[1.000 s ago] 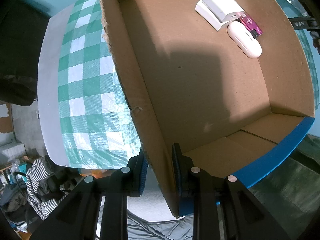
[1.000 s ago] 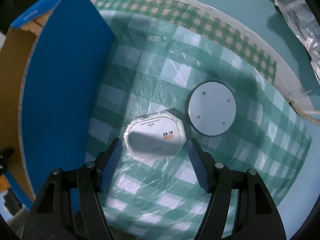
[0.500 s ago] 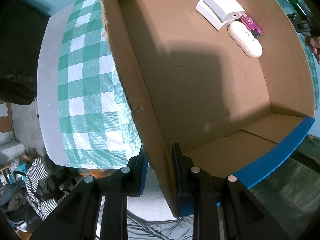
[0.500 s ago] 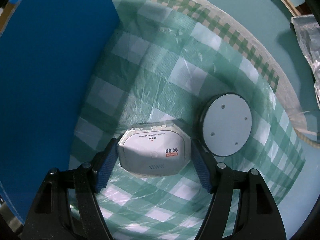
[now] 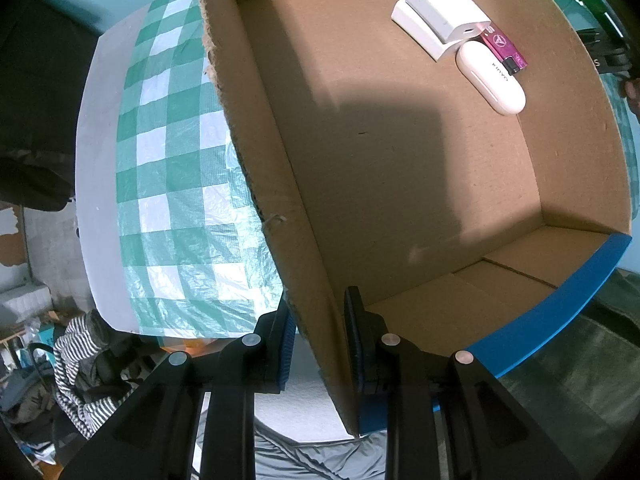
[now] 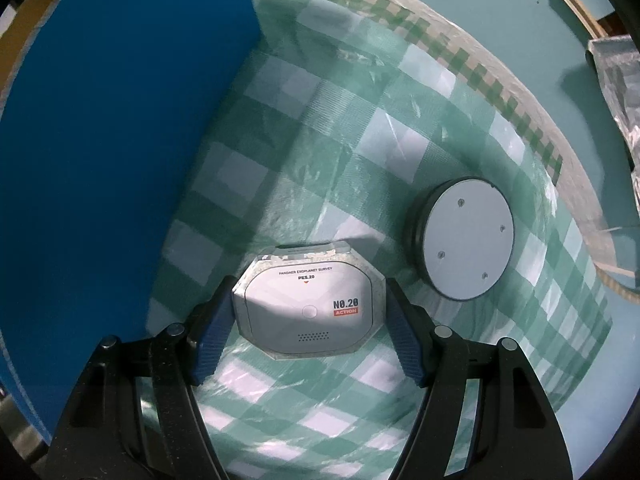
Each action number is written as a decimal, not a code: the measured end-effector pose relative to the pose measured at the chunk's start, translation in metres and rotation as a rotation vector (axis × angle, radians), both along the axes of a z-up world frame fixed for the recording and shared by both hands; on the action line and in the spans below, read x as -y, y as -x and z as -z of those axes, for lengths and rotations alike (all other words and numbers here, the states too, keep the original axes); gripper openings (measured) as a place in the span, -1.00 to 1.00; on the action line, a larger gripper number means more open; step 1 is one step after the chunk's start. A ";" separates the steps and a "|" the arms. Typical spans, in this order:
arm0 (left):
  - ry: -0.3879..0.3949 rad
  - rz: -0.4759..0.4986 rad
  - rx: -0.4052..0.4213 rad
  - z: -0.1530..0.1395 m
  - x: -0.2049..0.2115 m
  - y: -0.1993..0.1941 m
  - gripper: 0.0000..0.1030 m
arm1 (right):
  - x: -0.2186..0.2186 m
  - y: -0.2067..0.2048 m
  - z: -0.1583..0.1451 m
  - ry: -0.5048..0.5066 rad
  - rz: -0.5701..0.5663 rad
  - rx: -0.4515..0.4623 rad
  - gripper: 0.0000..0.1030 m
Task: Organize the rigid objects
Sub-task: 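Return the right gripper to the cloth and grasp the octagonal white device, then carry the octagonal device into the box and release it beside the tin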
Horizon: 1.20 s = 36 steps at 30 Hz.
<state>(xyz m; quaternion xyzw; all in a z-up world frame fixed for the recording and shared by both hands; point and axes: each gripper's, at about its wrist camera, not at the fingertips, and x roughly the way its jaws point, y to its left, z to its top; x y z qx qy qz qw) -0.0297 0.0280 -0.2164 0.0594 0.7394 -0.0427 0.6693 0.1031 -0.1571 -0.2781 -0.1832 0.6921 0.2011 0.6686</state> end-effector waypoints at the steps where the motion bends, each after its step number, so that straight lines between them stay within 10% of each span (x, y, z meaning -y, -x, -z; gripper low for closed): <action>1: 0.000 0.001 0.001 0.000 0.000 0.000 -0.54 | 0.000 0.001 -0.002 -0.002 0.001 -0.001 0.38; 36: -0.005 0.011 0.003 -0.001 0.007 -0.001 -0.54 | -0.076 0.000 -0.124 -0.121 -0.172 0.112 0.38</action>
